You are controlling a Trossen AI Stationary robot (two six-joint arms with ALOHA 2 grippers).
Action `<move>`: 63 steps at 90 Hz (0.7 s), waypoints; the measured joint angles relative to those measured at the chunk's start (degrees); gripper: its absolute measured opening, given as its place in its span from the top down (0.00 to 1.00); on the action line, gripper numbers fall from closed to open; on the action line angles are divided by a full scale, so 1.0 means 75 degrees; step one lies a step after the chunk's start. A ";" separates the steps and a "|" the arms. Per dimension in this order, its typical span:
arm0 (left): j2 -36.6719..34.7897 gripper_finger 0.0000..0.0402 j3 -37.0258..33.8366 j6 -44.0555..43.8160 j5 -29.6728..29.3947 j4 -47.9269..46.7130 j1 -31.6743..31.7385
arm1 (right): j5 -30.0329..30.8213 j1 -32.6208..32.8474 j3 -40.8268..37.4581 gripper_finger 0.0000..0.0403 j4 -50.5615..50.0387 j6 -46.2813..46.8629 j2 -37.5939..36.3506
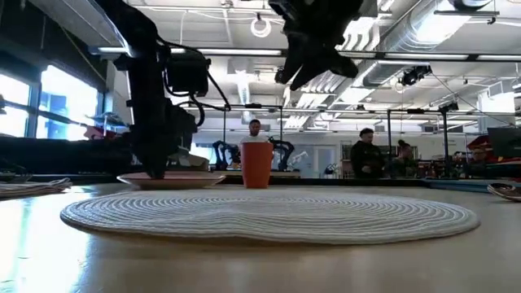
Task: Set table place
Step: Put the red pattern plate on the table mat
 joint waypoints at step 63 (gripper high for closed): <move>-0.2051 0.96 0.0661 -0.1406 -0.0415 -0.2709 -0.1071 | -0.2188 -0.0952 0.0000 0.64 0.2967 0.0528 0.2346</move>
